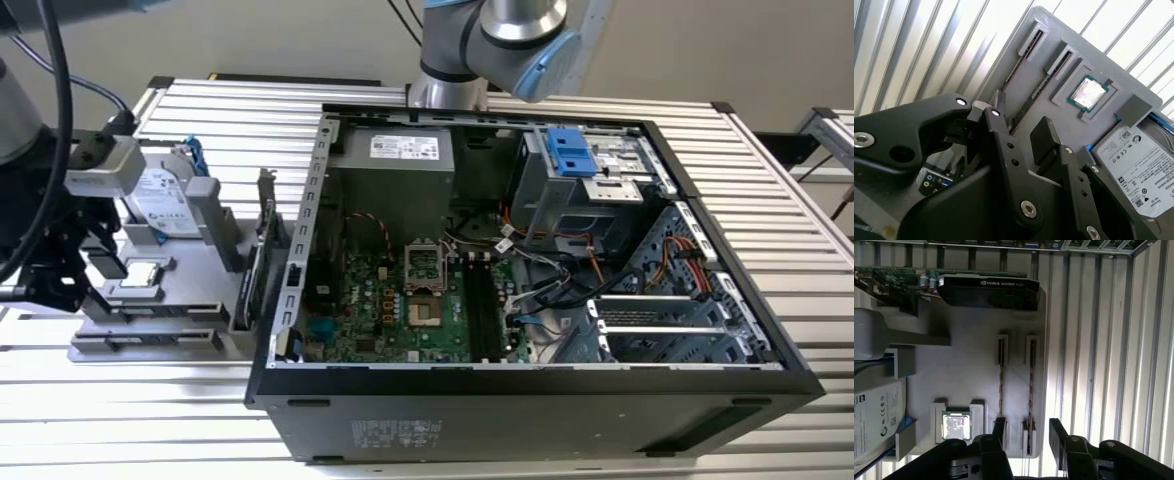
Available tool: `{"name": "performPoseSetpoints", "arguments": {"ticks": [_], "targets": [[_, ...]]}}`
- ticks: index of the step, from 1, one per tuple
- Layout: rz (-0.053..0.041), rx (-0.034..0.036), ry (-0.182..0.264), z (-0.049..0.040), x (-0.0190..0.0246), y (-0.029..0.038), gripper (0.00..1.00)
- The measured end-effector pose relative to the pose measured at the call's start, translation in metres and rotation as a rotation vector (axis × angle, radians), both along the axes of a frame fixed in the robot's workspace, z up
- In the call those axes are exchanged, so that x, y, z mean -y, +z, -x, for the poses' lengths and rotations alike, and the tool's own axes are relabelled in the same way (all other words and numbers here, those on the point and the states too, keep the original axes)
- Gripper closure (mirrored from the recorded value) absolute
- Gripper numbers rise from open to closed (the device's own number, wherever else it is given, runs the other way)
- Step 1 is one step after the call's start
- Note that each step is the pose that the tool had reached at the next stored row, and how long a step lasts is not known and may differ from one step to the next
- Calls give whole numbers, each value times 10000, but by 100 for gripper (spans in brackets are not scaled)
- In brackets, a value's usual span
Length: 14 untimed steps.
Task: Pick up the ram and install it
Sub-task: 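Pick up the ram and move it above insertion slot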
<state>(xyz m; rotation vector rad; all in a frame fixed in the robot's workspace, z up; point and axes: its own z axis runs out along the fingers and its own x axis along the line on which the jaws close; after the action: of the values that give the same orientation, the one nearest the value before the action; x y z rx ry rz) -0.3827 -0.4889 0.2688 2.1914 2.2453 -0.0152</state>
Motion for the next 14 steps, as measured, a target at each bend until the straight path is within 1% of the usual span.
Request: {"name": "performPoseSetpoints", "arguments": {"ticks": [9,14], "targets": [[-1,-3,1,-55,0,-88,0],[1,-8,1,-71,0,-130,0]]}}
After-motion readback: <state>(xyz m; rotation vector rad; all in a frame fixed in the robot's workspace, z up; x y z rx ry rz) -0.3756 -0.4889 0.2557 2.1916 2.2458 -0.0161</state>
